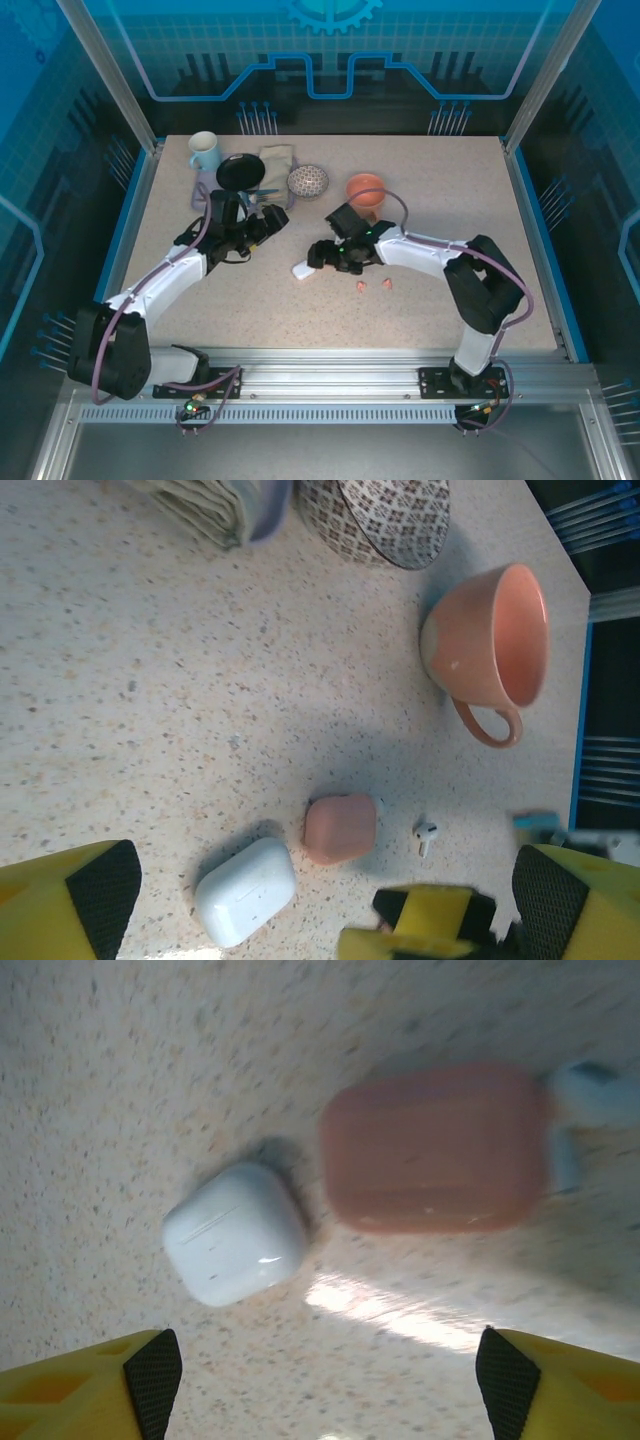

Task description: Insert the wireless bluetooth earbuds into the charging case

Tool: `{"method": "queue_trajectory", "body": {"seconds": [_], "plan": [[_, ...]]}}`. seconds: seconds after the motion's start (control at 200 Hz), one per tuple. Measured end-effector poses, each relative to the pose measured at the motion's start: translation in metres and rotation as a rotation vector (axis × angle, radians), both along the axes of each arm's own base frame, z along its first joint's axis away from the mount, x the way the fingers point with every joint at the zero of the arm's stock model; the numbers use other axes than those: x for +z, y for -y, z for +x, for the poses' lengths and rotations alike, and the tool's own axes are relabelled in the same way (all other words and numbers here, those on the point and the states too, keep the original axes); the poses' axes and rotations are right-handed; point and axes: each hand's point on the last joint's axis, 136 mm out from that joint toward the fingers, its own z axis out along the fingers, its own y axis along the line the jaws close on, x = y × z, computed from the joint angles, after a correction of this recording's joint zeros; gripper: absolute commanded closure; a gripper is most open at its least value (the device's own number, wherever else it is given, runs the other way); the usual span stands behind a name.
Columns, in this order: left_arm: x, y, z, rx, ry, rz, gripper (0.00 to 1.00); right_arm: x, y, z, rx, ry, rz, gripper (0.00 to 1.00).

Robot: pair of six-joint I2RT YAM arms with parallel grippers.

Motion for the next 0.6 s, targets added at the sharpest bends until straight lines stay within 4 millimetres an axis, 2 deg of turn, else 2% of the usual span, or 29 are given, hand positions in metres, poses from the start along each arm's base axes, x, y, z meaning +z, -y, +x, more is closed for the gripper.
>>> {"method": "queue_trajectory", "body": {"seconds": [0.14, 0.26, 0.44, 0.6], "plan": [[0.003, -0.025, 0.007, 0.081, -0.022, 0.006, 0.01, -0.002, -0.034, -0.008, 0.031, -0.022, 0.002, 0.19], [0.002, -0.042, 0.008, 0.128, -0.045, 0.008, 0.01, -0.008, -0.051, -0.008, 0.034, -0.041, 0.001, 0.19], [0.004, -0.046, 0.004, 0.138, -0.061, 0.01, 0.01, -0.014, -0.064, 0.004, 0.019, -0.056, 0.002, 0.19], [0.008, -0.051, 0.003, 0.152, -0.053, 0.008, 0.01, -0.008, -0.077, 0.016, 0.018, -0.049, 0.017, 0.19]]}}
